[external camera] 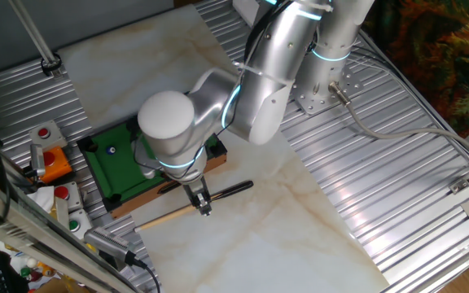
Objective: Hit the pool ball
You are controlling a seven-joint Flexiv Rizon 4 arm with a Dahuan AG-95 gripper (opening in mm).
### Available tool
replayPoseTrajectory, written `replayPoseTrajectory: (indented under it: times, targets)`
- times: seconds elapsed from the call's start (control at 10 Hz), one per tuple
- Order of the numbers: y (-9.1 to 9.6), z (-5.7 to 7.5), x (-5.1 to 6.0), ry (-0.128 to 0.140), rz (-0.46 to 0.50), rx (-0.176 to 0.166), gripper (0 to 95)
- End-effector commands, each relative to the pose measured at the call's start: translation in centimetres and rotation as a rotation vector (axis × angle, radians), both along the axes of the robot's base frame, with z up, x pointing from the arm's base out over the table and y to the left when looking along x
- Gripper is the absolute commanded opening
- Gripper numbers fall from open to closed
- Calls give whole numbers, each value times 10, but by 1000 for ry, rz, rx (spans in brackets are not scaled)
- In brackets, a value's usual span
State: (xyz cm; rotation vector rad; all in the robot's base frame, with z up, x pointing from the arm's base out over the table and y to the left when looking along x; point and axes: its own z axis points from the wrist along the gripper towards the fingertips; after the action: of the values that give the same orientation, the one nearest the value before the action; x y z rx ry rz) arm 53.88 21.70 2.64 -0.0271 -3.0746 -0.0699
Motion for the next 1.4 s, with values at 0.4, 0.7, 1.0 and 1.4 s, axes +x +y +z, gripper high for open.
replayPoseTrajectory:
  times: [0.4,0.7,1.0,1.4]
  targets:
    - [0,-11,-1,0,7,-6,760]
    - [1,-13,-1,16,13,-29,0]
    - [1,-13,-1,18,21,-44,0]
    - [1,-13,-1,20,16,-39,0]
